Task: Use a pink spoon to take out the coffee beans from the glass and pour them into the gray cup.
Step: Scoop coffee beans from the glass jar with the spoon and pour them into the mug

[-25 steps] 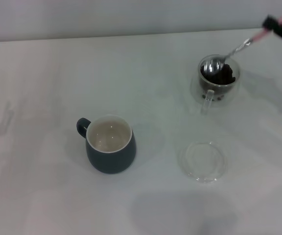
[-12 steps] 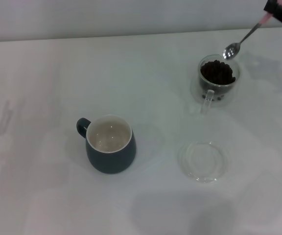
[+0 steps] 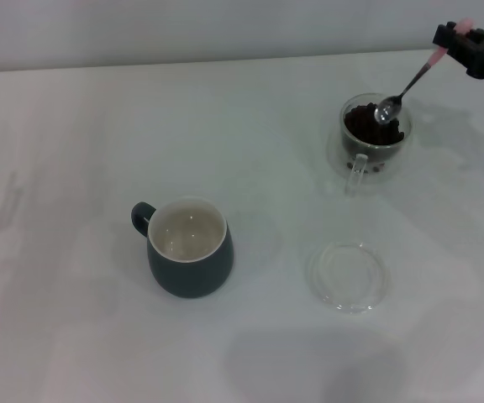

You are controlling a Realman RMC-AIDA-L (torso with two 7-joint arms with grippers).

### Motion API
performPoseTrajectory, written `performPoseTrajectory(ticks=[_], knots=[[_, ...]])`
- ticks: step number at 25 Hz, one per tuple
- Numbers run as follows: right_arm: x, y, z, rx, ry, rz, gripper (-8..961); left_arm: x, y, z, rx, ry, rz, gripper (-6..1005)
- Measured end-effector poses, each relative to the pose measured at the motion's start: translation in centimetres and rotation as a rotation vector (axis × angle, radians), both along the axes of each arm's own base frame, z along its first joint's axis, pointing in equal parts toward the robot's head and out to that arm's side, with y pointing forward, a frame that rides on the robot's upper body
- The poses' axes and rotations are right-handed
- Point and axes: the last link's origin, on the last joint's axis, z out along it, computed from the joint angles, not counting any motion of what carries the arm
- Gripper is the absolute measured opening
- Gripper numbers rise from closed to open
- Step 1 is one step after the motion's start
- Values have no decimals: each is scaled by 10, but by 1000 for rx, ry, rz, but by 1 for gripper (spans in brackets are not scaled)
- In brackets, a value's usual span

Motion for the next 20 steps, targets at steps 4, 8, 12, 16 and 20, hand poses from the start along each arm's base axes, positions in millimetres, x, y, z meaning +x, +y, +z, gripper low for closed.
performPoseTrajectory(ticks=[4,8,12,16,20], knots=[[2,-2,-3,-4,-1,-6,152,-1,1,2,10,-6,7,833],[3,-3,-7,-8,2,-9,153,-1,1,2,11,-8,7,834],[4,-5,-12,-17,18,-20,153,-2,-1,2,12,-10,13,834],[6,-7,-18,-26,27,-28,152,-3,-1,2,17,-13,18,834],[8,-10,-23,-33,57,-46,152,-4,-1,3,18,-13,20,834]])
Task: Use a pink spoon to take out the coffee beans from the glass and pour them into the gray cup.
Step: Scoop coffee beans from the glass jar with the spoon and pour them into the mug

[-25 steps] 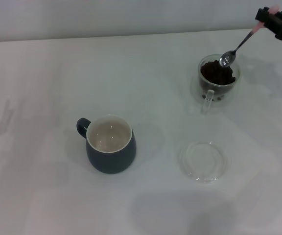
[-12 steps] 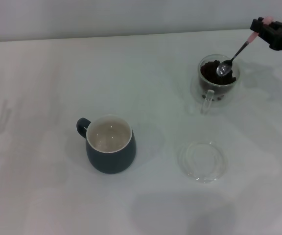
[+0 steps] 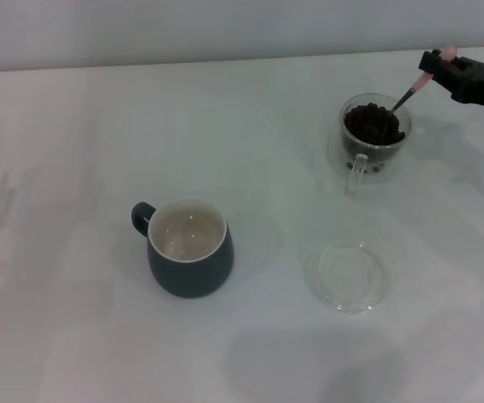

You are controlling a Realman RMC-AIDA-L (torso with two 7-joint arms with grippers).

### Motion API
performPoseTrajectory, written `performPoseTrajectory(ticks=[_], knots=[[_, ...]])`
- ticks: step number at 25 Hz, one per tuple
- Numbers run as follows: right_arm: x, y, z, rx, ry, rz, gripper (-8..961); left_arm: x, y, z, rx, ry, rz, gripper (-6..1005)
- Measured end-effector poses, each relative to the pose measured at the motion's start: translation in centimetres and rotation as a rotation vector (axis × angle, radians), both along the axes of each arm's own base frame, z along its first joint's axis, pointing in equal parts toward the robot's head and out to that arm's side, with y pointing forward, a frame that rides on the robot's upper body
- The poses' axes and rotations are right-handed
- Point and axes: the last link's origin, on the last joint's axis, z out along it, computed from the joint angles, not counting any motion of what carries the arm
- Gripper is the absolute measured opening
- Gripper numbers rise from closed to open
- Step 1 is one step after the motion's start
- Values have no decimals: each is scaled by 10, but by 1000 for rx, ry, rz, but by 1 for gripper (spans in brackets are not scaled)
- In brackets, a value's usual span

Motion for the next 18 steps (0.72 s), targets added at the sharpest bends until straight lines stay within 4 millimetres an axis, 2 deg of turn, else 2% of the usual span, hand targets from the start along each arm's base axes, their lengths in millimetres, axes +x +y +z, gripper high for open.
performPoseTrajectory(ticks=[18], knots=[[16,-6,-8,7,206,-184,153,0,0,0,-1,0,3,834]])
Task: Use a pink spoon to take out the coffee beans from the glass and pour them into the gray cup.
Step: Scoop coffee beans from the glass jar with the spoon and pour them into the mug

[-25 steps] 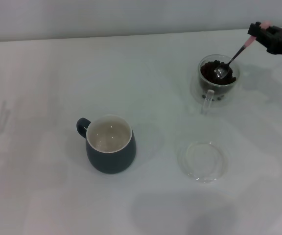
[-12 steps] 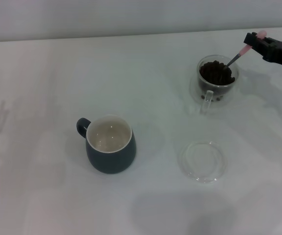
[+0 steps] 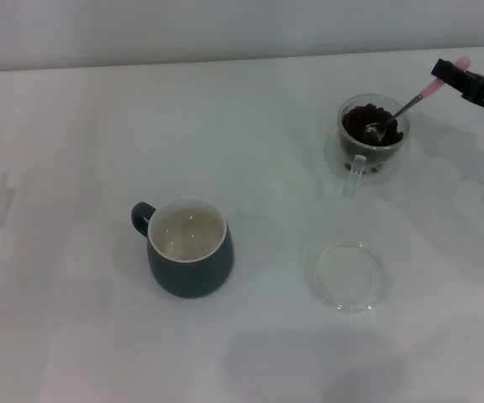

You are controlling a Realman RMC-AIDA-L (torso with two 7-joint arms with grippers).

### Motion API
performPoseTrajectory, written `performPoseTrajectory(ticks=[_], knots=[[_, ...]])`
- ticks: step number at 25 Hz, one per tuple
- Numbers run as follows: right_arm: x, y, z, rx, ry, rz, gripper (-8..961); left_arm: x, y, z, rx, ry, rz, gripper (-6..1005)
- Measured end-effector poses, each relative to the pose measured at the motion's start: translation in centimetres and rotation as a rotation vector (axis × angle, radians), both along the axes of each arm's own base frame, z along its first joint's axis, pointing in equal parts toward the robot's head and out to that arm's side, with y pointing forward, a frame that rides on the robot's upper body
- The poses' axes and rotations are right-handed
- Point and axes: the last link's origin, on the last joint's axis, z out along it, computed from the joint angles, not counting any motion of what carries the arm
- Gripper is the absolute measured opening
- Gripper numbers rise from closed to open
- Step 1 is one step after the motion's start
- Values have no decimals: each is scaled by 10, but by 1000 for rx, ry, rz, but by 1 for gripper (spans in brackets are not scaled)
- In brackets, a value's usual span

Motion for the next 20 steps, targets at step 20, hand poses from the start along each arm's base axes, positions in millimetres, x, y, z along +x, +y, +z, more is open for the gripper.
performPoseTrajectory(ticks=[20], knots=[[12,0,-3,-35,272,-218,153,1,4,-2,-9,0,7,834]])
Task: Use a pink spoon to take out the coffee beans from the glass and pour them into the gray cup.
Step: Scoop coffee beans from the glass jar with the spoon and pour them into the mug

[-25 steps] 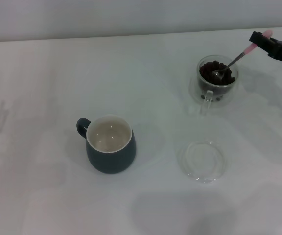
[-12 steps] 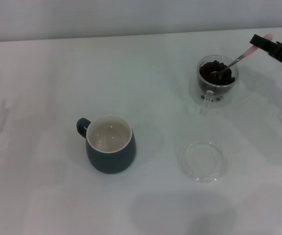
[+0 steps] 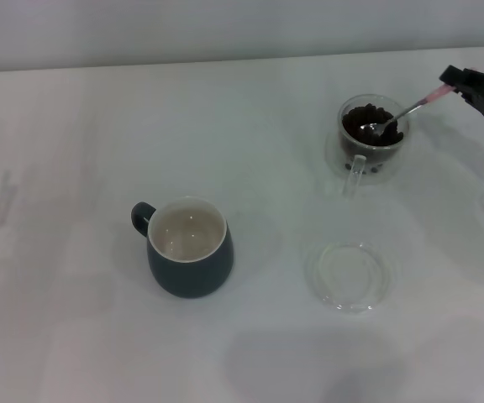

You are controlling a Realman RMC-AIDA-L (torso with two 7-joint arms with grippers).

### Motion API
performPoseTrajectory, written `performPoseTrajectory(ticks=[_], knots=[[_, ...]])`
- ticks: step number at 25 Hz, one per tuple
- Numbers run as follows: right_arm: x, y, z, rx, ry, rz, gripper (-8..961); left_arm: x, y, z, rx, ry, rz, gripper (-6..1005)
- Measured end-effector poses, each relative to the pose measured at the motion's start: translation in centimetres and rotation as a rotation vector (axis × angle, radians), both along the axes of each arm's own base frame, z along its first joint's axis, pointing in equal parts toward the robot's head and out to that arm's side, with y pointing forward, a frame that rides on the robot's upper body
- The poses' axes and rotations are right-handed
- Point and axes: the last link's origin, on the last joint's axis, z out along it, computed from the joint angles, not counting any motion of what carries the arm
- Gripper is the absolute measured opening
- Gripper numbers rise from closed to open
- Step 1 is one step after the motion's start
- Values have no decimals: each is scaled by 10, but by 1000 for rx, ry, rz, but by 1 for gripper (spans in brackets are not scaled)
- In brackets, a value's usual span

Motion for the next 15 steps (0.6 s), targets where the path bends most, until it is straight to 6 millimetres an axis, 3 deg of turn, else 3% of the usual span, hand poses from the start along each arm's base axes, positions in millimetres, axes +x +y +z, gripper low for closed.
performPoseTrajectory(ticks=[15], knots=[[8,3,8,11,121,-116,148,-3,1,-1,-12,8,19,834]])
